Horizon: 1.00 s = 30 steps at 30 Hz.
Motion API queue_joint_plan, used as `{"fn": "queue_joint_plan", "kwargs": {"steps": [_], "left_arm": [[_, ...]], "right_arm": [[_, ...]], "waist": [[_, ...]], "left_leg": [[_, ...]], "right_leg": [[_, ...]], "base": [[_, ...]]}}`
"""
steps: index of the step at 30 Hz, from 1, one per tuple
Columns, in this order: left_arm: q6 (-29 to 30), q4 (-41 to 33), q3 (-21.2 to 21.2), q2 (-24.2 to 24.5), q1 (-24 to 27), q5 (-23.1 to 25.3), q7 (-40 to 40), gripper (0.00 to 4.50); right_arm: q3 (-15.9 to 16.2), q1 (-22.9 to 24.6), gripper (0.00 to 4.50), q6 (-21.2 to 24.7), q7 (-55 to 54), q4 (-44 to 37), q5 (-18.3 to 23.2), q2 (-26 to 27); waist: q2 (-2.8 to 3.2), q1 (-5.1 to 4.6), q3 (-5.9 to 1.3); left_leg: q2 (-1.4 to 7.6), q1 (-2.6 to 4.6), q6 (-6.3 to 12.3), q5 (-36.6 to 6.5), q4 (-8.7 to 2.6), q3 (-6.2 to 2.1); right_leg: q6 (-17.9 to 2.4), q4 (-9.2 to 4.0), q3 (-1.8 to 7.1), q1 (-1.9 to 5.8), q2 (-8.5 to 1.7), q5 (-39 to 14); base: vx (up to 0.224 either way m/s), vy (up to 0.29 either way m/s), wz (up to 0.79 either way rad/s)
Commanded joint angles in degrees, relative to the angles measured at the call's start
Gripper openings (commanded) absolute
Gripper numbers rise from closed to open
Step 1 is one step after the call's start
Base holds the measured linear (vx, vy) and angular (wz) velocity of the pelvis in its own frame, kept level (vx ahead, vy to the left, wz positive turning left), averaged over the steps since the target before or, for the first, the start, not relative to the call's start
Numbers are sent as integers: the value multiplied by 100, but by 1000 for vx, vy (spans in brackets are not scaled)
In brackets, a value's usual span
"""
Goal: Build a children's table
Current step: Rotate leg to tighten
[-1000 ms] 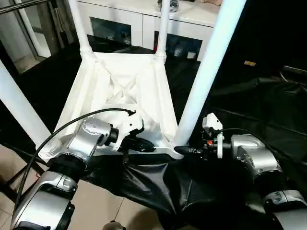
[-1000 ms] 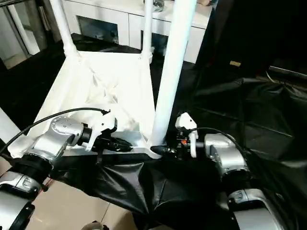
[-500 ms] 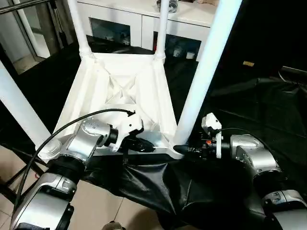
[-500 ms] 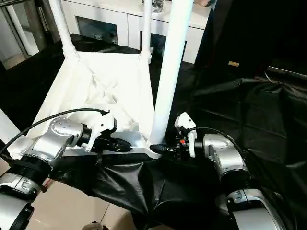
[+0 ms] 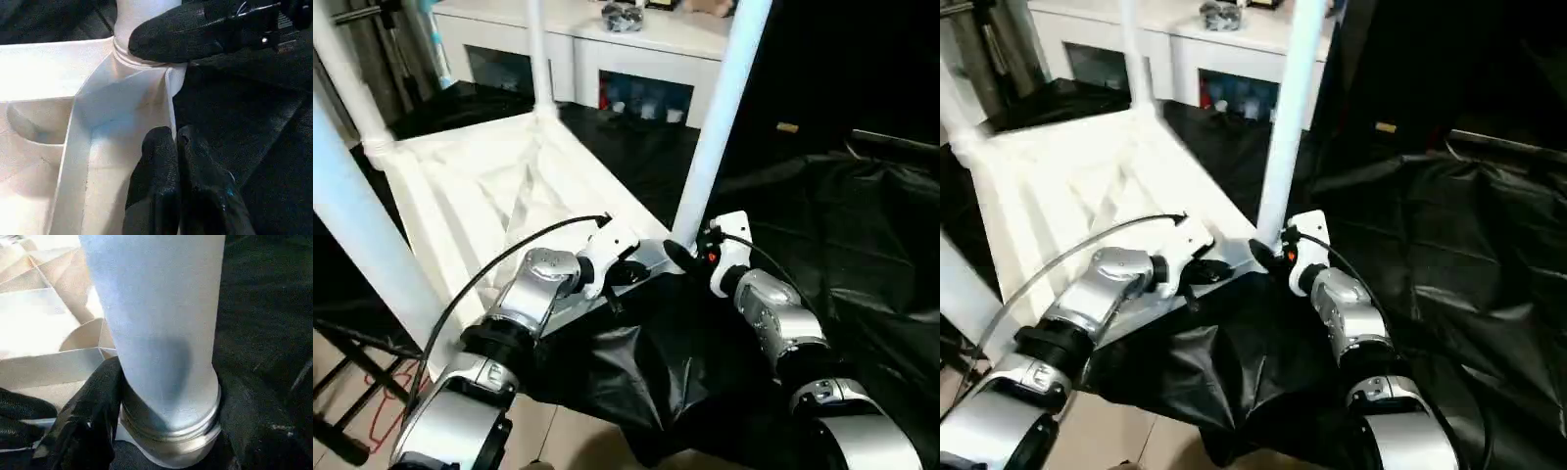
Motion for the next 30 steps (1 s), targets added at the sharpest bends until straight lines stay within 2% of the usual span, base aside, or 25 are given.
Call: {"fn": "queue_joint_plan", "kwargs": {"steps": [1,3,6,7,9,12,13,15,18,19,21,24,25,26,30], "left_arm": [[-180,-163,-278,-207,33,-76,-248,0],[-177,-181,-275,-151,54,-40,-238,0],[-186,-165,-253,-114,50,-46,-243,0],[-202,-157,-246,-81,47,-53,-269,0],[-247,-150,-244,-18,43,-58,-330,0],[-318,-180,-240,114,50,-101,-554,0],[-319,-182,-240,119,51,-103,-562,0],[-415,-185,-268,207,60,-105,-713,0],[-489,-190,-288,309,74,-123,-891,0],[-514,-225,-303,363,97,-164,-1039,0],[-663,-325,-357,493,167,-273,-1454,0],[-819,-462,-454,742,262,-371,-2048,0],[-817,-463,-467,822,267,-377,-2161,0],[-817,-463,-467,822,267,-377,-2161,0],[-971,-445,-494,1042,282,-389,-2476,0]], "right_arm": [[448,17,261,-70,157,225,-323,266],[497,6,261,-288,93,272,-376,205],[422,-13,261,-269,178,263,-292,129],[359,-22,312,-225,286,224,-215,77],[296,-31,323,-138,528,124,-113,-17],[392,1,335,-151,1229,-52,-60,-265],[396,2,362,-155,1258,-59,-58,-275],[484,35,369,-155,1668,-179,-39,-442],[595,79,389,-206,2045,-327,-46,-651],[643,97,414,-272,2168,-368,-90,-747],[710,153,414,-343,2522,-502,-90,-919],[813,308,414,-183,3350,-885,84,-1187],[878,367,414,-96,3621,-1036,148,-1290],[878,367,414,-96,3621,-1036,148,-1290],[1033,479,414,57,4137,-1270,220,-1510]], "waist": [[21,22,-301],[23,21,-306],[33,15,-292],[36,12,-292],[23,13,-295],[27,29,-306],[27,36,-311],[32,46,-313],[27,76,-333],[40,86,-352],[23,105,-352],[26,159,-346],[42,195,-352],[41,208,-345],[36,252,-330]], "left_leg": [[124,18,21,-1954,-401,-41],[127,12,20,-1933,-399,-40],[130,15,18,-1950,-409,-40],[130,20,18,-1998,-411,-42],[133,17,41,-2003,-409,-41],[140,19,95,-1939,-399,-31],[145,20,108,-1891,-395,-27],[145,17,125,-1800,-390,-17],[149,-7,193,-1526,-368,-6],[154,-15,217,-1369,-356,-7],[143,-35,258,-1224,-343,0],[171,-33,338,-1204,-333,16],[186,-1,355,-1201,-325,26],[189,-9,357,-1233,-328,27],[196,-3,257,-1414,-350,19]], "right_leg": [[-895,-550,253,196,-383,-2060],[-917,-542,250,202,-389,-2058],[-937,-541,248,190,-369,-2034],[-927,-547,250,195,-375,-2091],[-921,-552,254,201,-372,-2082],[-1011,-526,259,206,-362,-1825],[-1038,-517,264,207,-366,-1732],[-1130,-496,265,215,-364,-1523],[-1187,-448,270,242,-363,-1155],[-1250,-413,267,253,-364,-899],[-1312,-386,255,273,-355,-680],[-1336,-379,249,280,-350,-642],[-1360,-368,250,251,-338,-575],[-1392,-362,249,254,-337,-570],[-1314,-391,253,239,-354,-964]], "base": [[0,0,0],[0,0,0],[0,0,0],[0,0,0],[0,0,0],[0,0,0],[0,0,0],[0,0,0],[0,0,0],[0,0,0],[0,0,0],[0,0,0],[0,0,0],[0,0,0],[0,0,0]]}}
